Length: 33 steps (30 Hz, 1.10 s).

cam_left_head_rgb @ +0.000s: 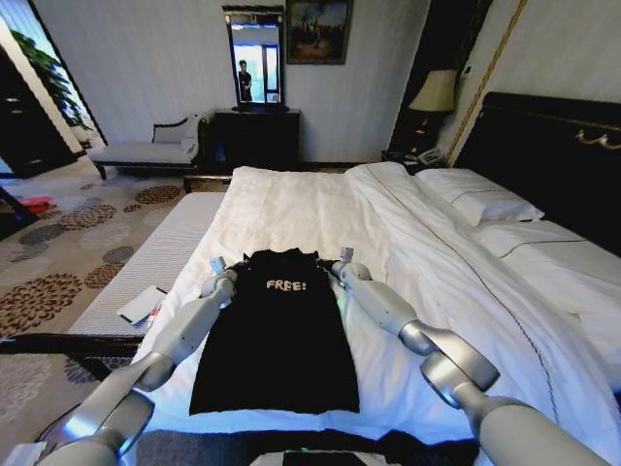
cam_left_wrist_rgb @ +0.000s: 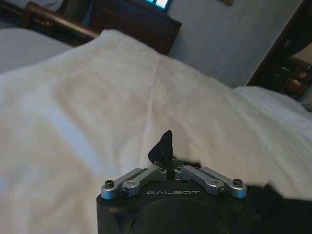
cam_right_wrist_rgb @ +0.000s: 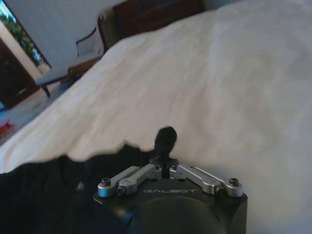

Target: Fold the clothes on the bed.

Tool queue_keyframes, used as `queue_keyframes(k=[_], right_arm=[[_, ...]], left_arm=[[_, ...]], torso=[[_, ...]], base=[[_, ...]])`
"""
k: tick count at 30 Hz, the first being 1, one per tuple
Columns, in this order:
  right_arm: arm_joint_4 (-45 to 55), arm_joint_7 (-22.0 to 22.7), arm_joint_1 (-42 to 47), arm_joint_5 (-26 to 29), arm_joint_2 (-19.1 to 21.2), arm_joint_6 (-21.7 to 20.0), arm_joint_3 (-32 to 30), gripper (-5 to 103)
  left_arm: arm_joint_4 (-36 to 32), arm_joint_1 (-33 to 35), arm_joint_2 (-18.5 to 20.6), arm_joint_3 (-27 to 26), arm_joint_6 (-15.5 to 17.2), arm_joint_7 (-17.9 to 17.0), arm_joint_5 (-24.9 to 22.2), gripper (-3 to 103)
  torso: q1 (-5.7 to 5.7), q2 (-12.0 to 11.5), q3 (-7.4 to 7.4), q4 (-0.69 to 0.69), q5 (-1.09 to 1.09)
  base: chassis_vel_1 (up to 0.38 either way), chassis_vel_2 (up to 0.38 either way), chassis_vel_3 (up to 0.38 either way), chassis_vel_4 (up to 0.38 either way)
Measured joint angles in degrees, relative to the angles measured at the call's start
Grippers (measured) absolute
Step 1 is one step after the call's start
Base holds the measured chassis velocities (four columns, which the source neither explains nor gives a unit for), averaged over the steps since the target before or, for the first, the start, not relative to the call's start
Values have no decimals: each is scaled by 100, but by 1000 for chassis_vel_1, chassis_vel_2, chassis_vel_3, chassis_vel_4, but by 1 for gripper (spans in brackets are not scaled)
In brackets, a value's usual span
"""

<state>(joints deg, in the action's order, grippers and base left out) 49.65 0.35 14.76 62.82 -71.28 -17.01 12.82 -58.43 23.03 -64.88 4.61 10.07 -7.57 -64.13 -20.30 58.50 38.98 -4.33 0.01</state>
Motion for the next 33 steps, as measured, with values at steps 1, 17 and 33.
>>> queue_keyframes(k=[1, 17, 33], right_arm=[[97, 18, -14, 38, 118, 2, -7, 2], [-11, 13, -646, 293, 530, 243, 183, 2], [-1033, -245, -1385, 297, -160, 528, 620, 2]], left_arm=[[28, -93, 7, 34, 0, 17, -23, 1], [1294, -1460, -167, 697, -56, 553, -292, 1], [2149, -2453, -455, 1150, -65, 948, -394, 1]], torso=[[0, 0, 0, 1, 0], [0, 0, 0, 3, -1], [-1, 0, 0, 3, -3]], base=[[0, 0, 0, 0], [0, 0, 0, 0], [0, 0, 0, 0]])
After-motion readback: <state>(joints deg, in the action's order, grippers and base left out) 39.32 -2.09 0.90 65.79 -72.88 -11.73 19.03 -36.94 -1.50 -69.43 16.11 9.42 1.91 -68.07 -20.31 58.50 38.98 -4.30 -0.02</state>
